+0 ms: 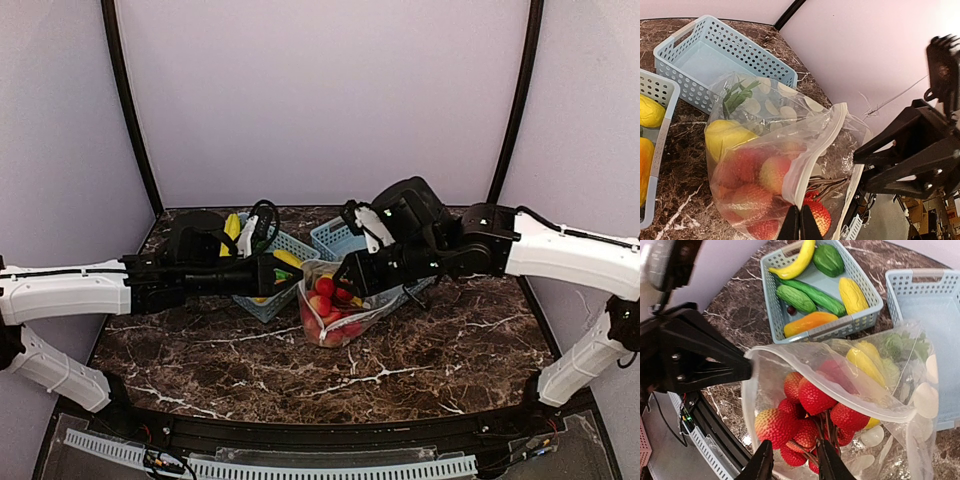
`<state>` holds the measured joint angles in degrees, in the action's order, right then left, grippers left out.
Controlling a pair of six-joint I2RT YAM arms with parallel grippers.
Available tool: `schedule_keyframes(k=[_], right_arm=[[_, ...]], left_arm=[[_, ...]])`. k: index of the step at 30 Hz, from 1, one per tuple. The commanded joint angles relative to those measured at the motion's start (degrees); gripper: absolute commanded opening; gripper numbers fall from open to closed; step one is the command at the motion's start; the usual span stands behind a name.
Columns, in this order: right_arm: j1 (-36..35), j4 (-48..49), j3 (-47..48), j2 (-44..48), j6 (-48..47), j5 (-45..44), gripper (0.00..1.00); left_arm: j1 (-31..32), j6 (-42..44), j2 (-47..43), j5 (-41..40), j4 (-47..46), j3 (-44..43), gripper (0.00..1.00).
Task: Place the food in the zip-top bag and seal the zipper
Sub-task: Adjust the fake fruit in the zipper food storage bag, then adjust the zipper food storage bag at the center of the board.
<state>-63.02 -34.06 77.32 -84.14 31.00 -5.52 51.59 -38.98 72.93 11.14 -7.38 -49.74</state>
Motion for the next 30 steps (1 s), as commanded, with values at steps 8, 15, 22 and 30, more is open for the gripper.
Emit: schedule_keyframes(k=[8,15,22,30], right_arm=[[-0.3,-1.6,1.6,7.8,-6.3,-2.3,0.48],[0.8,-10.2,2.4,5.1,-8.4,-10.5,0.58],[2.5,-11.3,0.2,3.8,-7.4,-13.0,0.58],[4.3,-11.1,-0.8,2.3,-7.6,-14.8,0.47]], left_arm=[[-0.7,2.5,-1.4,0.9,1.5,-3.2,0.01],[-1.0,2.8,-1.0,1.5,2.0,-3.6,0.01],[-1.0,2.8,-0.8,1.5,2.4,-3.9,0.01],[-1.1,3.1,-0.4,1.8,3.3,-4.7,0.01]])
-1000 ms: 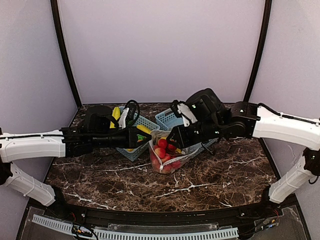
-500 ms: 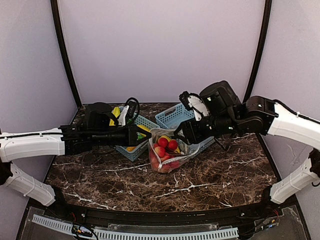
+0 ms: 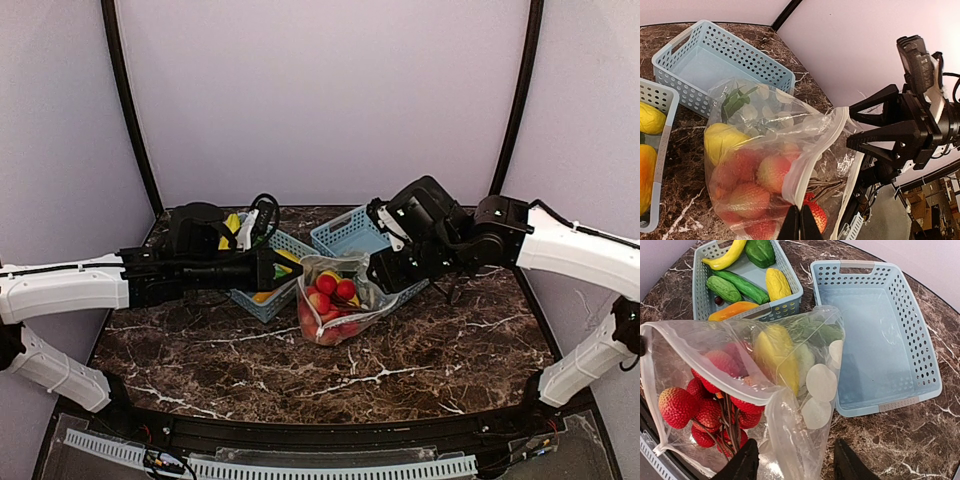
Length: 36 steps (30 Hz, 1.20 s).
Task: Place the food in the zip-top bag and seal the zipper
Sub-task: Adjust the zipper food storage bag at the center of the board.
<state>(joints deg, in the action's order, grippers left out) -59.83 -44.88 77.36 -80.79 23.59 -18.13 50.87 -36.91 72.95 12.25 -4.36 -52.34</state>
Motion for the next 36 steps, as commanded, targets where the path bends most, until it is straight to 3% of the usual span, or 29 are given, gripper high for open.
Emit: schedule_keyframes(k=[1,7,11,16,26,30,33,36], right_arm=[[1.3,-0.2,-1.0,-1.2,-0.3,-2.2,0.42],[1.3,-1.1,2.6,-1.2,-0.5,1.6,0.00],[0.5,0.5,6.6,2.3,0.6,9.7,0.00],[0.5,10.1,3.3,8.4,3.3,19.9,0.00],[0.4,21.0,-8.4,7.0,15.7,19.3,0.00],[0.4,24.5,-10.9,6.3,19.5,17.7,0.00],[0.4,25.1,-11.0,6.1,20.4,14.5,0.00],[0.5,25.2,-10.6,6.0,20.3,12.0,0.00]], left_arm=[[-0.4,1.0,-0.4,0.8,0.3,-2.2,0.01],[-0.8,2.5,-0.3,1.3,3.0,-4.2,0.01],[-2.9,4.2,-0.3,4.6,10.2,-10.3,0.01],[-5.9,4.9,0.5,11.5,14.0,-16.0,0.00],[-7.2,6.5,6.1,15.7,16.2,-15.4,0.02],[-7.3,8.4,6.5,14.1,17.2,-13.8,0.18],[-7.2,10.5,3.9,12.3,17.8,-11.7,0.53],[-6.8,14.3,0.0,11.5,18.0,-8.6,0.78]])
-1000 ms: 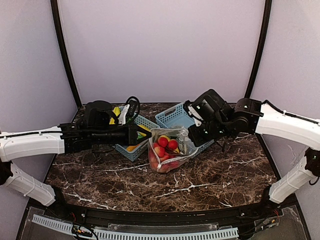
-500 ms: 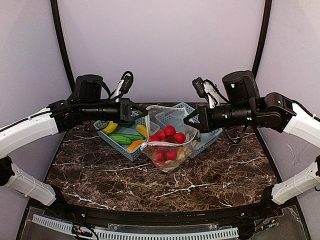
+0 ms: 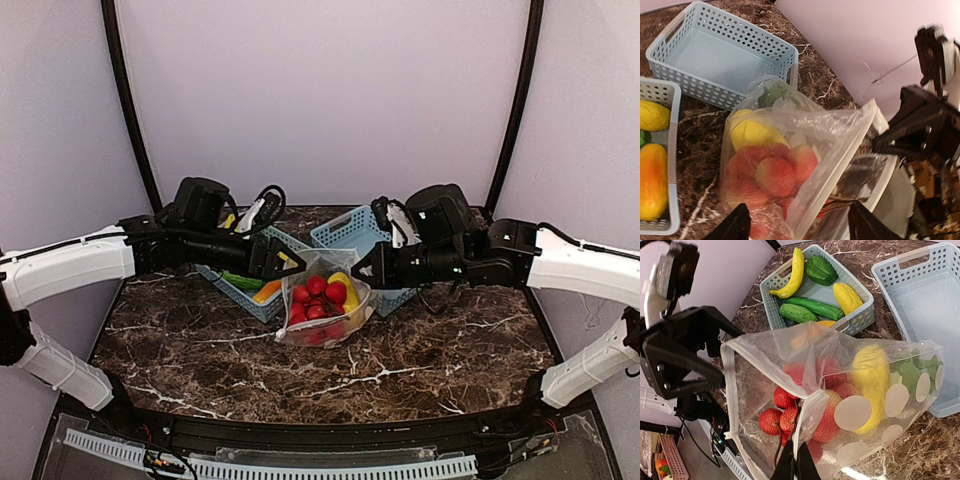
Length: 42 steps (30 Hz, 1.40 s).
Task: Place the food in the zip-top bag and seal the zipper
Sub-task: Adjust the zipper food storage bag at the center of the board, then pass from the right arm to the left
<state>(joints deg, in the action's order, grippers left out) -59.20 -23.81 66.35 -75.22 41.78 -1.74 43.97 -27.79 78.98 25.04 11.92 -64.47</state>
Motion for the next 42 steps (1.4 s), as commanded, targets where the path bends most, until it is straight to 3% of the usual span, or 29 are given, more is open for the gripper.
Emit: schedule_keyframes(k=[1,4,8,12,19,22,24,27,28,29,31,33,38,42], right_arm=[[-0.1,4.0,0.6,0.4,2.1,-5.0,0.00],[0.0,4.0,1.0,0.2,2.0,-6.3,0.00],[0.0,4.0,1.3,0.0,2.1,-7.0,0.00],[0.0,4.0,1.7,-0.6,2.2,-7.0,0.00],[0.1,4.1,1.8,-0.7,1.7,-6.8,0.00],[0.1,4.1,1.6,-0.3,1.5,-7.5,0.00],[0.1,4.0,1.6,-0.1,1.5,-7.6,0.00],[0.1,4.0,1.7,0.2,1.4,-7.9,0.00],[0.1,3.9,1.8,0.3,1.3,-8.0,0.00],[0.1,3.4,1.9,0.4,0.9,-8.2,0.00],[0.1,1.0,3.2,0.7,-0.1,-9.8,0.00],[0.3,-1.9,5.0,1.3,-1.3,-12.0,0.00],[0.5,-6.5,6.0,5.3,-2.0,-17.0,0.00],[0.6,-7.2,2.6,9.8,-0.1,-18.7,0.19]], left_arm=[[0.5,6.1,-8.0,-1.6,2.0,5.4,0.82],[1.9,8.8,-12.0,-1.2,2.9,9.1,0.93],[6.9,9.0,-16.2,-1.5,3.7,14.2,0.98],[11.7,8.2,-16.9,-4.6,3.8,15.6,0.99],[13.7,8.1,-13.3,-10.9,6.1,15.0,0.94],[14.3,8.9,-10.5,-11.0,6.6,13.5,0.85],[14.7,9.6,-8.8,-10.7,7.0,12.3,0.73],[15.4,10.8,-7.4,-11.6,8.1,10.7,0.42],[15.6,11.1,-7.5,-12.8,8.2,10.1,0.36],[15.6,11.7,-7.6,-13.6,8.3,9.8,0.23],[15.6,12.9,-8.8,-16.1,8.4,8.4,0.07],[15.6,14.4,-10.2,-17.7,7.2,6.3,0.01],[15.6,16.7,-11.8,-13.7,1.5,2.5,0.01],[15.6,17.1,-9.4,-10.9,2.6,2.0,0.01]])
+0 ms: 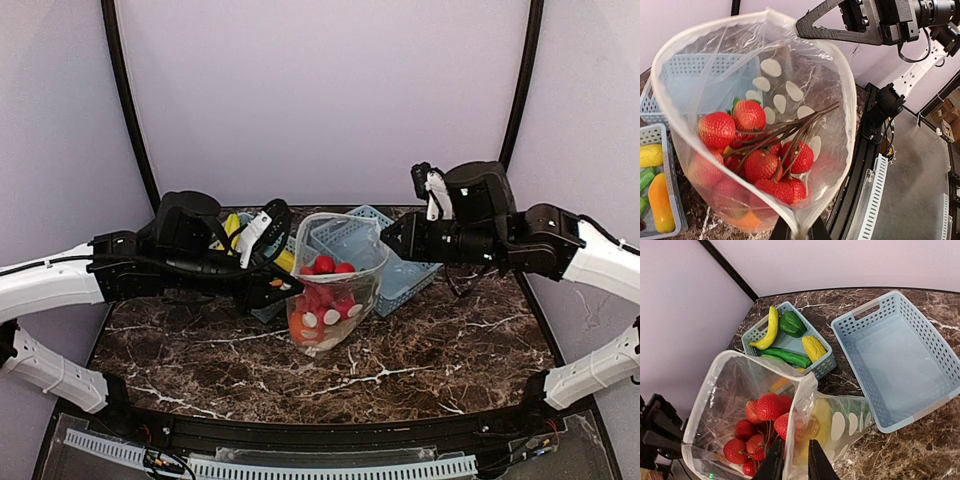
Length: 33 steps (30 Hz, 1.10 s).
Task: Place the food in the zip-top bag and seal the zipper
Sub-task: Pass from the right arm to the left, then pass from the left arm to the right
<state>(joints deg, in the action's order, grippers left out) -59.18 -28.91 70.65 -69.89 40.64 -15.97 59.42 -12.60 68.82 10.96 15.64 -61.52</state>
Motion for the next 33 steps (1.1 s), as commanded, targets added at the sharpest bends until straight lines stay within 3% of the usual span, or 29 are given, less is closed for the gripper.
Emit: schedule_keyframes(k=[1,7,12,15,23,33], right_arm=[[0.7,-2.1,-2.9,5.3,1.7,-4.5,0.24],[1.3,-3.4,-6.9,7.7,3.4,-3.3,0.47],[1.8,-6.5,-3.6,5.6,-2.2,-0.9,0.66],[2.1,-8.9,-0.3,2.8,-6.7,1.7,0.73],[2.5,-11.1,8.1,-7.7,-13.2,6.7,0.71],[3.2,-11.7,14.6,-17.4,-14.8,4.3,0.50]], left_arm=[[0.2,1.8,1.9,3.7,-0.8,-0.8,0.01],[0.2,0.1,3.8,7.1,-0.9,2.0,0.01],[0.2,-0.3,2.5,7.7,-1.3,2.8,0.01],[0.2,-0.2,2.2,8.5,-1.4,2.9,0.01],[0.2,-0.7,2.0,10.2,-1.9,2.9,0.01],[0.2,-1.2,1.5,10.4,-2.2,3.3,0.01]])
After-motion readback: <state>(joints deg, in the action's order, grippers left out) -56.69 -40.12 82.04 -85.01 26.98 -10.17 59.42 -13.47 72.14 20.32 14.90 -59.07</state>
